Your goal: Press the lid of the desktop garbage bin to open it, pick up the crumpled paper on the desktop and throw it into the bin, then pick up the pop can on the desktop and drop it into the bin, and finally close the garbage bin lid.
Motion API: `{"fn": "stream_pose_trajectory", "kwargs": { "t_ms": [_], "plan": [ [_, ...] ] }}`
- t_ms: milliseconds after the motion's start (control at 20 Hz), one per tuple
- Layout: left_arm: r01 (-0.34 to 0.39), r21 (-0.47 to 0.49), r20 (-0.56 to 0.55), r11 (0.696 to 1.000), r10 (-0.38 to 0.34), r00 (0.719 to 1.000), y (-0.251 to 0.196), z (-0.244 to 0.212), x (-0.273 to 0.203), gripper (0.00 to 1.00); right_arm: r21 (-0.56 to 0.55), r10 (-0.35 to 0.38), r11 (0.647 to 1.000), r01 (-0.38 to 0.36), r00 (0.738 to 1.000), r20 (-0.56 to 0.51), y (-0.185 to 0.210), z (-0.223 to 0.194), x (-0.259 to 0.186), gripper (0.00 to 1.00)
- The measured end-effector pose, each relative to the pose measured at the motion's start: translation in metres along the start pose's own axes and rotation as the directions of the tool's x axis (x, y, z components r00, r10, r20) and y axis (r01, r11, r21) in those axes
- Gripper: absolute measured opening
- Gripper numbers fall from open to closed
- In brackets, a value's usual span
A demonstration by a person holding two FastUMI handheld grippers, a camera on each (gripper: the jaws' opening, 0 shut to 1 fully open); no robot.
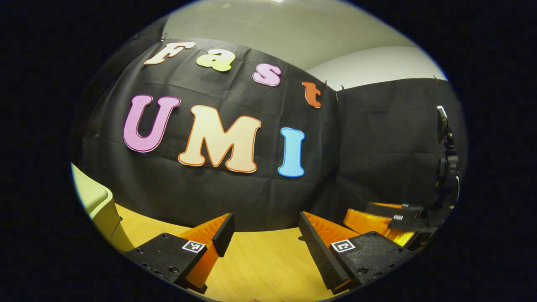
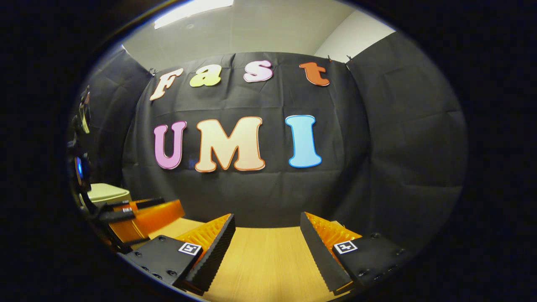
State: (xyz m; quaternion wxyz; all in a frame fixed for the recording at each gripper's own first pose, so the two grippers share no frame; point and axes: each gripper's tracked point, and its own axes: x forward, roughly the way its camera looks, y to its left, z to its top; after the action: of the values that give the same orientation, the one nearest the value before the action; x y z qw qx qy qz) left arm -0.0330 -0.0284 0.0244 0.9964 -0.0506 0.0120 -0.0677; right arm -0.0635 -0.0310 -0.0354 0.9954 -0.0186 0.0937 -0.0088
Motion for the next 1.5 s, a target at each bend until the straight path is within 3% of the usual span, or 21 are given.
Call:
{"fn": "stream_pose_trajectory", "kwargs": {
  "t_ms": [200, 450, 750, 900, 1050, 1150, 1300, 1450, 1500],
  "plan": [
    [-0.005, 0.035, 0.024, 0.999, 0.004, 1.0, -0.008, 0.043, -0.026, 0.92, -0.046, -0.012, 0.999, 0.01, 0.999, -0.039, -0.012, -0.025, -0.052, 0.98],
    [-0.017, 0.042, 0.048, 0.999, 0.015, 0.999, 0.002, 0.1, -0.072, 0.93, -0.024, 0.013, 1.0, -0.015, 0.999, -0.045, -0.011, -0.046, -0.097, 0.98],
    [-0.139, 0.19, 0.055, 0.972, 0.131, 0.99, 0.064, 0.147, -0.127, 0.92, -0.043, 0.062, 0.997, -0.064, 0.997, -0.05, 0.006, -0.06, -0.123, 0.99],
    [-0.177, 0.241, 0.017, 0.954, 0.178, 0.984, 0.097, 0.147, -0.155, 0.87, -0.047, 0.099, 0.994, -0.101, 0.994, -0.04, 0.02, -0.063, -0.131, 0.98],
    [-0.197, 0.254, -0.045, 0.947, 0.216, 0.975, 0.132, 0.134, -0.182, 0.74, -0.05, 0.124, 0.991, -0.125, 0.992, -0.027, 0.029, -0.065, -0.137, 0.98],
    [-0.22, 0.24, -0.085, 0.946, 0.246, 0.966, 0.156, 0.122, -0.197, 0.53, -0.046, 0.134, 0.99, -0.135, 0.991, -0.024, 0.035, -0.067, -0.14, 0.98],
    [-0.25, 0.206, -0.127, 0.946, 0.279, 0.952, 0.183, 0.107, -0.213, 0.34, -0.052, 0.137, 0.989, -0.139, 0.99, -0.039, 0.039, -0.074, -0.138, 0.98],
    [-0.253, 0.163, -0.177, 0.953, 0.281, 0.943, 0.196, 0.087, -0.22, 0.0, -0.065, 0.135, 0.988, -0.139, 0.989, -0.066, 0.041, -0.084, -0.137, 0.99],
    [-0.252, 0.16, -0.197, 0.954, 0.281, 0.939, 0.2, 0.081, -0.222, 0.0, -0.068, 0.136, 0.988, -0.141, 0.988, -0.074, 0.042, -0.087, -0.136, 0.99]
  ]
}}
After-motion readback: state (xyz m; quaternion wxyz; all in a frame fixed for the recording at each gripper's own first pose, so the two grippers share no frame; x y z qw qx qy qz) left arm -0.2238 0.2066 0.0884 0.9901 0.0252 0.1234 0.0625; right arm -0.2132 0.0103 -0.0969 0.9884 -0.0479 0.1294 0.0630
